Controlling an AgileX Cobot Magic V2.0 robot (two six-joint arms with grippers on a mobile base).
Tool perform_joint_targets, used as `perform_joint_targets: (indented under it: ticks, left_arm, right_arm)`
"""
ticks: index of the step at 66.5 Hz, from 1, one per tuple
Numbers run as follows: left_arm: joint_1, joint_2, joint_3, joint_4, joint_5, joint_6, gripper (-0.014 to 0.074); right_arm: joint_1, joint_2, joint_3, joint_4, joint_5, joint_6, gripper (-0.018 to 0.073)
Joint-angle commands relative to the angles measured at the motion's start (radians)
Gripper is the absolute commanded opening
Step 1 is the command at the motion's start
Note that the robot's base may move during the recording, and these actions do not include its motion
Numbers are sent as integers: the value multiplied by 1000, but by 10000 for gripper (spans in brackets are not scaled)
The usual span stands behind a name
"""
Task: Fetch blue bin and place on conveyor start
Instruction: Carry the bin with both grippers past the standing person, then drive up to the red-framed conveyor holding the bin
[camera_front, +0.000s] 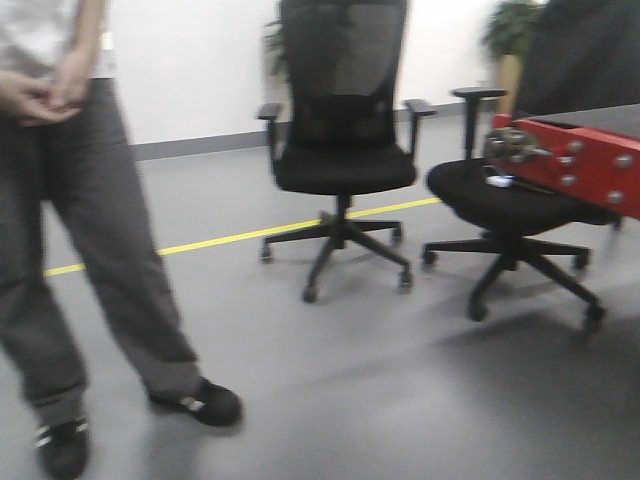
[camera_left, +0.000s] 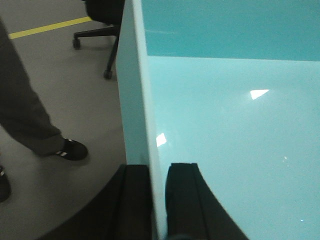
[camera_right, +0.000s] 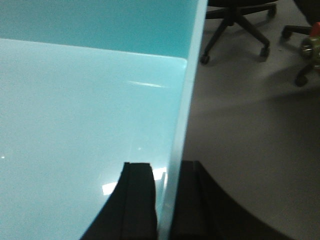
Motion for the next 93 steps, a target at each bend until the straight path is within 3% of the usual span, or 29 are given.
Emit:
perform_joint_targets:
  ticks: [1, 17, 93]
  left_arm:
    - [2, -14, -9, 0, -51, 12, -111]
    - [2, -14, -9, 42, -51, 12, -111]
    - [2, -14, -9, 46, -76, 12, -111]
  right_arm:
    - [-5, -12, -7, -21, -30, -20, -153]
    - [-5, -12, -7, -21, -32, -20, -153]
    - [-5, -12, -7, -21, -32, -20, -153]
